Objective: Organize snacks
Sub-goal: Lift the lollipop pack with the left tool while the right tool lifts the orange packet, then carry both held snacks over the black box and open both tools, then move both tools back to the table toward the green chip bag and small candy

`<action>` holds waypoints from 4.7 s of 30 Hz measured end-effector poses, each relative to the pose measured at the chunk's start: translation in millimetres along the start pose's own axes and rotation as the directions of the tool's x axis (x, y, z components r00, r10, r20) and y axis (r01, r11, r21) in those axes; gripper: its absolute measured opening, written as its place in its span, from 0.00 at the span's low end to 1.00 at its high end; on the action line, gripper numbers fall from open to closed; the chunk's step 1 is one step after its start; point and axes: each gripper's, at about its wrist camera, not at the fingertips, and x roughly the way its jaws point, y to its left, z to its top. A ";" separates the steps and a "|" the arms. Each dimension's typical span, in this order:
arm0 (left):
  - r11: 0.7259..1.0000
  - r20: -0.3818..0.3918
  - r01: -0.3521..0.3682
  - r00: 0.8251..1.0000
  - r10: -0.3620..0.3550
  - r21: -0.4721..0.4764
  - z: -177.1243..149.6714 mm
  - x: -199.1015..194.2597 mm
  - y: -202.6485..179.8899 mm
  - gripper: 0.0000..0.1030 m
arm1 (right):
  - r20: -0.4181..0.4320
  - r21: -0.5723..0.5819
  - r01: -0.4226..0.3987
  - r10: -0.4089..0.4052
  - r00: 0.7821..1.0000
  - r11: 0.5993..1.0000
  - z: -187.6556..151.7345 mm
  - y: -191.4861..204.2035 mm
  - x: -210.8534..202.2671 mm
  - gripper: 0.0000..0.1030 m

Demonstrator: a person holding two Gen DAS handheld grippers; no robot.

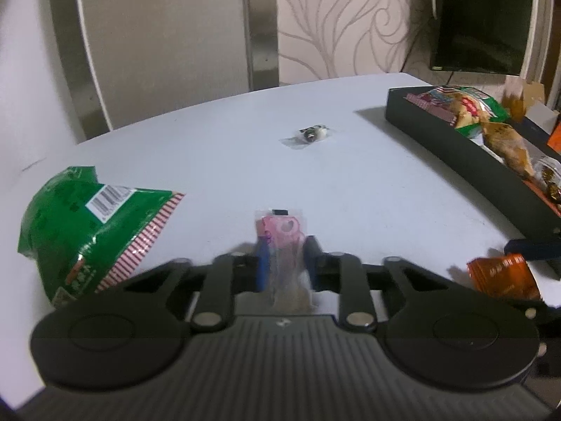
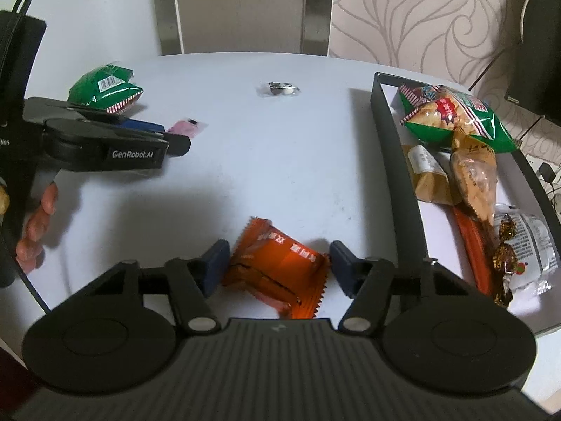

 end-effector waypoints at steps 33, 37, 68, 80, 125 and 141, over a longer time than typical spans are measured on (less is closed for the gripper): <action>0.999 -0.014 0.031 0.999 -0.031 -0.028 4.5 1.4 -6.7 0.13 | -0.082 -0.250 -0.136 0.119 0.989 0.959 18.9 -4.3 -0.5 0.48; 0.999 -0.004 0.031 1.000 -0.031 -0.043 7.2 0.5 -7.6 0.12 | -0.039 -0.107 -0.116 0.112 0.993 0.988 13.2 -18.2 -6.6 0.45; 0.954 0.082 0.252 0.960 -0.268 0.164 118.0 42.3 -189.2 0.11 | 0.099 0.183 0.208 -0.228 0.969 0.961 22.9 -153.2 -52.1 0.45; 0.938 0.068 0.272 0.954 -0.292 0.215 120.6 61.3 -217.0 0.30 | 0.046 0.107 0.238 -0.244 0.969 0.965 26.5 -156.9 -17.6 0.45; 0.992 0.170 0.109 0.979 -0.117 0.056 93.2 4.0 -137.1 0.81 | 0.209 0.100 0.254 -0.270 0.940 0.962 23.4 -99.4 -68.4 0.78; 0.957 0.204 -0.265 0.937 0.285 -0.119 32.9 -47.6 -55.8 0.81 | 0.268 0.082 0.130 -0.148 0.952 0.988 43.9 -59.6 -63.6 0.79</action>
